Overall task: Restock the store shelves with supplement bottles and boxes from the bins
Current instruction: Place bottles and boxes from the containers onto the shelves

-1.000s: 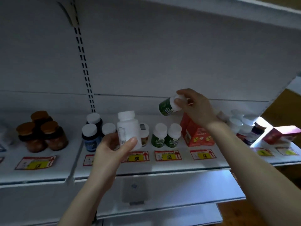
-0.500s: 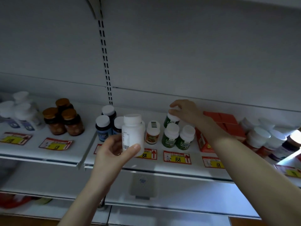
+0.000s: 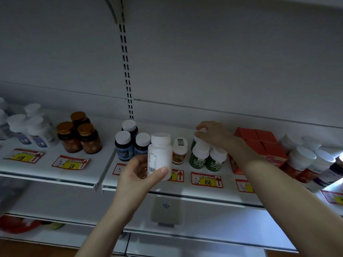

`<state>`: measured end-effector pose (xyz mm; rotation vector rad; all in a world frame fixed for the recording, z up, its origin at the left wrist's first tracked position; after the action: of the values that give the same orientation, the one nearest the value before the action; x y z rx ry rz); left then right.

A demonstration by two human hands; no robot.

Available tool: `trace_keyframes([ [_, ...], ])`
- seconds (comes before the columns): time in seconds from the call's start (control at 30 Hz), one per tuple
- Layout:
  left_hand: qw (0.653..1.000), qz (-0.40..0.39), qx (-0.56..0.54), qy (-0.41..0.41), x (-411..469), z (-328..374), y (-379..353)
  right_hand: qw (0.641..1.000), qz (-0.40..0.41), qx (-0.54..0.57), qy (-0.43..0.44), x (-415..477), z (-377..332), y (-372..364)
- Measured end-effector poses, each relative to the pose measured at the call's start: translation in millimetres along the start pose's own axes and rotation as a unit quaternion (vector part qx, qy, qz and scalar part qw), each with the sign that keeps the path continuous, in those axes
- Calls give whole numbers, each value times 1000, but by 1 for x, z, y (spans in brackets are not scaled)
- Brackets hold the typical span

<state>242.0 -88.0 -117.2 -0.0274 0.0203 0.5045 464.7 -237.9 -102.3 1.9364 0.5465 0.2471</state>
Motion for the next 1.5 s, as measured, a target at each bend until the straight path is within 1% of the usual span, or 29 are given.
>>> trace_keyframes([
  [0.1, 1000, -2, 4, -2, 0, 1, -1, 1000, -8, -17, 1, 0, -1, 0],
  [0.17, 1000, 3, 20, -5, 0, 2, -1, 999, 34, -5, 21, -5, -5, 2],
  [0.23, 999, 12, 47, -16, 0, 5, -3, 990, 120, 56, 57, -18, -20, 8],
  [0.27, 997, 18, 65, -24, 0, 5, -5, 980, 149, 110, 71, -26, -30, 11],
  [0.3, 996, 28, 82, -34, 0, 7, -7, 971, 147, 173, 80, -36, -42, 14],
  [0.33, 994, 41, 96, -44, 0, 7, -9, 962, 115, 234, 85, -46, -54, 17],
  [0.37, 991, 52, 108, -53, 0, 8, -12, 957, 67, 270, 87, -56, -67, 19],
  [0.4, 989, 59, 122, -62, 1, 7, -14, 957, 23, 274, 89, -64, -77, 19],
  [0.43, 986, 64, 140, -71, 1, 7, -15, 960, -5, 264, 96, -70, -86, 18],
  [0.47, 982, 65, 158, -78, 2, 5, -16, 962, -13, 253, 102, -73, -91, 16],
  [0.53, 981, 55, 168, -81, 3, 4, -16, 961, 4, 256, 108, -76, -97, 13],
  [0.6, 987, 31, 137, -73, 2, 3, -13, 951, 3, 289, 107, -77, -95, 14],
  [0.63, 993, 14, 103, -62, 1, 3, -10, 945, -7, 309, 105, -77, -94, 16],
  [0.7, 999, -34, 3, -11, 0, 2, -2, 931, -28, 347, 106, -76, -91, 18],
  [0.73, 997, -57, -40, 21, 0, 1, 1, 926, -35, 361, 107, -75, -91, 17],
  [0.77, 995, -73, -64, 40, -2, 2, 5, 921, -42, 371, 108, -74, -93, 16],
  [0.83, 994, -67, -74, 36, -3, 3, 11, 919, -58, 373, 115, -71, -99, 12],
  [0.93, 997, 2, -77, 16, -2, 0, 28, 913, -85, 376, 136, -62, -118, 1],
  [1.0, 998, 45, -46, -3, -2, -1, 49, 914, -94, 364, 154, -57, -140, -8],
  [1.07, 997, 69, -10, -31, -4, -2, 75, 920, -95, 340, 173, -53, -166, -17],
  [1.2, 987, 83, 82, -108, -9, -3, 137, 918, -122, 322, 198, -49, -226, -37],
  [1.27, 975, 95, 149, -133, -7, -6, 171, 916, -122, 322, 207, -46, -257, -52],
  [1.3, 964, 103, 195, -146, -6, -7, 188, 917, -118, 316, 211, -45, -272, -60],
  [1.4, 917, 131, 335, -171, 4, -14, 238, 925, -98, 307, 203, -42, -315, -81],
  [1.5, 869, 141, 437, -182, 19, -28, 282, 940, -30, 275, 199, -34, -346, -94],
])
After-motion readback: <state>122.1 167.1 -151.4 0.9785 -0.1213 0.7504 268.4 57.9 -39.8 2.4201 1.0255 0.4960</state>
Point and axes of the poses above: each hand's wrist, its own x-axis towards the middle knuckle, its own y-axis out of the back of the hand, z = x × y, the point moved 1 cm from there along x, towards the middle knuckle, and after that the axes turned 1 degree about z, right-handed, at the moved point
